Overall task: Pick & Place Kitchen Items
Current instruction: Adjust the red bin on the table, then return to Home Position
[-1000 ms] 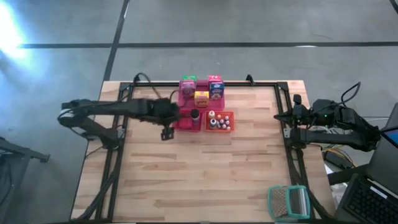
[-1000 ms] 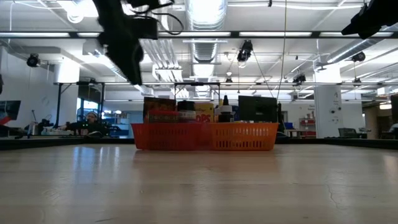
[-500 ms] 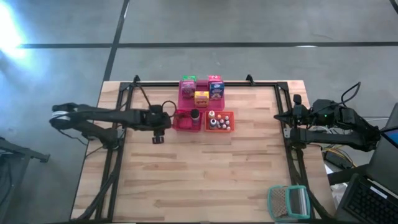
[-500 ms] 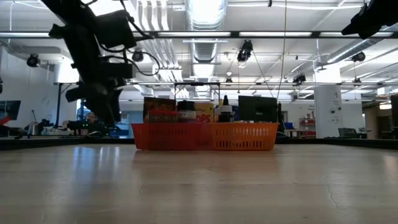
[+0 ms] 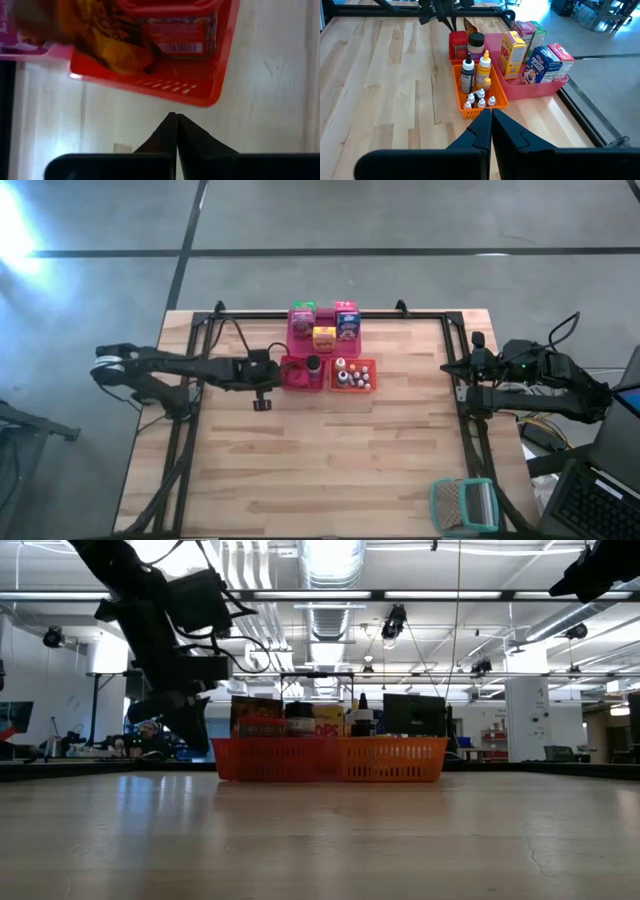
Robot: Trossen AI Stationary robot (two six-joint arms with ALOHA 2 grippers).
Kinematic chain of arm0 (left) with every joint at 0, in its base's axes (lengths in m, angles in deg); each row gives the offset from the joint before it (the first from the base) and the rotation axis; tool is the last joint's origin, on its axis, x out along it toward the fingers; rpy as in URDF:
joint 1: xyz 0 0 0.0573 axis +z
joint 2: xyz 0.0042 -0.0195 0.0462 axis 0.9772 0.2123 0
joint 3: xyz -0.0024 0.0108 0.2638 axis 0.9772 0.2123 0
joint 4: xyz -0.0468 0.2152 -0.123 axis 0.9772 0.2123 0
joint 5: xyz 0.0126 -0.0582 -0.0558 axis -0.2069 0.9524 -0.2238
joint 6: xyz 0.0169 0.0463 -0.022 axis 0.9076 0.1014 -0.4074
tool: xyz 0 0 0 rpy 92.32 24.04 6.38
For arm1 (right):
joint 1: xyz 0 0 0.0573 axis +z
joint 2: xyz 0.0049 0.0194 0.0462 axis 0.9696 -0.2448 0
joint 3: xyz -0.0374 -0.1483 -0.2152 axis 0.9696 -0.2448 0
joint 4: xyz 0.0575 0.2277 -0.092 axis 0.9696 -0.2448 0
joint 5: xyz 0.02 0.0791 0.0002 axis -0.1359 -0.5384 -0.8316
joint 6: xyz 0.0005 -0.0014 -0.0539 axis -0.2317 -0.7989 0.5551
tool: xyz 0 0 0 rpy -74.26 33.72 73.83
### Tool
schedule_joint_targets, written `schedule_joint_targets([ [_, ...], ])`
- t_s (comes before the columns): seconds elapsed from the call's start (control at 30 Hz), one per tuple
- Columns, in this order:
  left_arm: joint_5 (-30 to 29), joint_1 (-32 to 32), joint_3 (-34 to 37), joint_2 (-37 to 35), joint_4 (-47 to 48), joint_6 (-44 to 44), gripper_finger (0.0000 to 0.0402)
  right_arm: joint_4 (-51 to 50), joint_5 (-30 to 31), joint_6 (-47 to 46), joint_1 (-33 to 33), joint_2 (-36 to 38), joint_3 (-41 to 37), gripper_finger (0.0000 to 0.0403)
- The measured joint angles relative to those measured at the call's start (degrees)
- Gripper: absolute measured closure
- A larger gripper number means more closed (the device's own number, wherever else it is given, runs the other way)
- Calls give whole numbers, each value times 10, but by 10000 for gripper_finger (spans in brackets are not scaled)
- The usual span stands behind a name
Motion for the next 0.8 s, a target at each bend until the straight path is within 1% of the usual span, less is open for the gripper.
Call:
schedule_joint_targets([
  [0.23,24,0,-24,35,-20,0,397,0,0,0,0,0,0,394],
  [0.43,37,0,-40,49,-21,-1,399,0,0,0,0,0,0,394],
  [0.5,29,0,-45,48,11,-7,399,0,0,0,0,0,0,394],
  [0.53,14,0,-48,45,36,-17,399,0,0,0,0,0,0,394],
  [0.6,-18,0,-53,29,87,-46,399,0,0,0,0,0,0,394],
  [0.67,-29,-3,-53,-2,108,-75,400,0,0,0,0,0,0,394],
  [0.73,-22,-12,-48,-46,96,-98,400,0,0,0,0,0,0,394],
  [0.8,3,-20,-33,-97,51,-105,400,0,0,0,0,0,0,394],
])
